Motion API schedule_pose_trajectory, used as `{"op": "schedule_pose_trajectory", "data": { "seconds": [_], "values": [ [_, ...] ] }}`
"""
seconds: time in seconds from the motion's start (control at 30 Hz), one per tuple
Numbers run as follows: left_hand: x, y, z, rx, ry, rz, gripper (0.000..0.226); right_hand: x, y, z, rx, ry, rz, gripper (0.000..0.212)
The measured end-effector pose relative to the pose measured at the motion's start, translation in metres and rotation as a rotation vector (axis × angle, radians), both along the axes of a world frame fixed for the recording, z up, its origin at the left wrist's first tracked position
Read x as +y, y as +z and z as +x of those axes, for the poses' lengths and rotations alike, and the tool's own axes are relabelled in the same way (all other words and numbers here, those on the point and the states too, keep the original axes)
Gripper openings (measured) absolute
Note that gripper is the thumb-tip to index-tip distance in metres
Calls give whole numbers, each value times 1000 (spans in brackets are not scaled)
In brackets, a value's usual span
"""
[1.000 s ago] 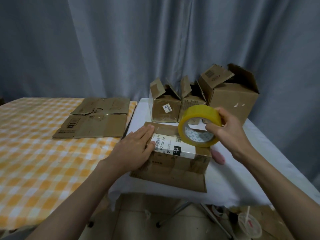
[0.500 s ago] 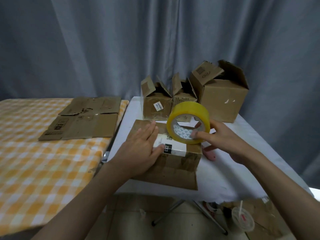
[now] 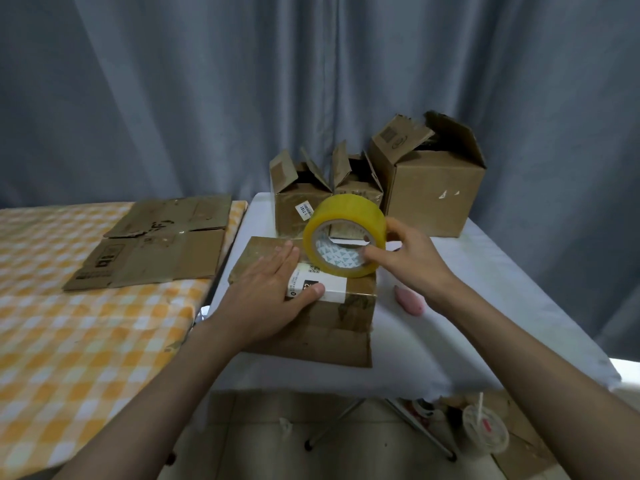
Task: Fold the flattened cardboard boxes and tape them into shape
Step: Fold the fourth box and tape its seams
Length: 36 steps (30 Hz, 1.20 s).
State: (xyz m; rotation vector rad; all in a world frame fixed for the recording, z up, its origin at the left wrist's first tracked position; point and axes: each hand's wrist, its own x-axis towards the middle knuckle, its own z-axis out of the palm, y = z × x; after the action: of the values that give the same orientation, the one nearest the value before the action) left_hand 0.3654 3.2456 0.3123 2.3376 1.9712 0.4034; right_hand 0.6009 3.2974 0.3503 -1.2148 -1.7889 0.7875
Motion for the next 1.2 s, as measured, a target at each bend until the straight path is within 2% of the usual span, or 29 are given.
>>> {"op": "schedule_pose_trajectory", "data": {
  "seconds": [0.17, 0.3, 0.43, 0.53, 0.7, 0.87, 1.03, 1.1, 1.2],
  "values": [
    [2, -2, -2, 13, -5, -10, 93, -3, 9, 21, 44, -71, 37, 18],
    [3, -3, -3, 22, -3, -14, 93, -4, 12, 53, -9, -152, 150, 15],
    [4, -3, -3, 36, 8, -21, 92, -7, 12, 80, -246, -220, 304, 11],
    [5, -3, -2, 40, 9, -20, 92, -5, 5, 89, -337, -225, 280, 19],
    [3, 0, -2, 28, 8, -25, 88, -2, -6, 91, -354, -180, 219, 20],
    [1, 5, 12, 62, -9, 0, 71, -2, -5, 91, -328, -173, 221, 18],
    [3, 14, 52, 69, 124, 128, 96, -2, -3, 91, -311, -166, 225, 15],
    [6, 10, 72, 57, 99, 144, 107, -1, -4, 91, -326, -171, 229, 19],
    [11, 5, 95, 33, -2, 154, 107, -1, -2, 92, -331, -161, 225, 21]
  ]
}}
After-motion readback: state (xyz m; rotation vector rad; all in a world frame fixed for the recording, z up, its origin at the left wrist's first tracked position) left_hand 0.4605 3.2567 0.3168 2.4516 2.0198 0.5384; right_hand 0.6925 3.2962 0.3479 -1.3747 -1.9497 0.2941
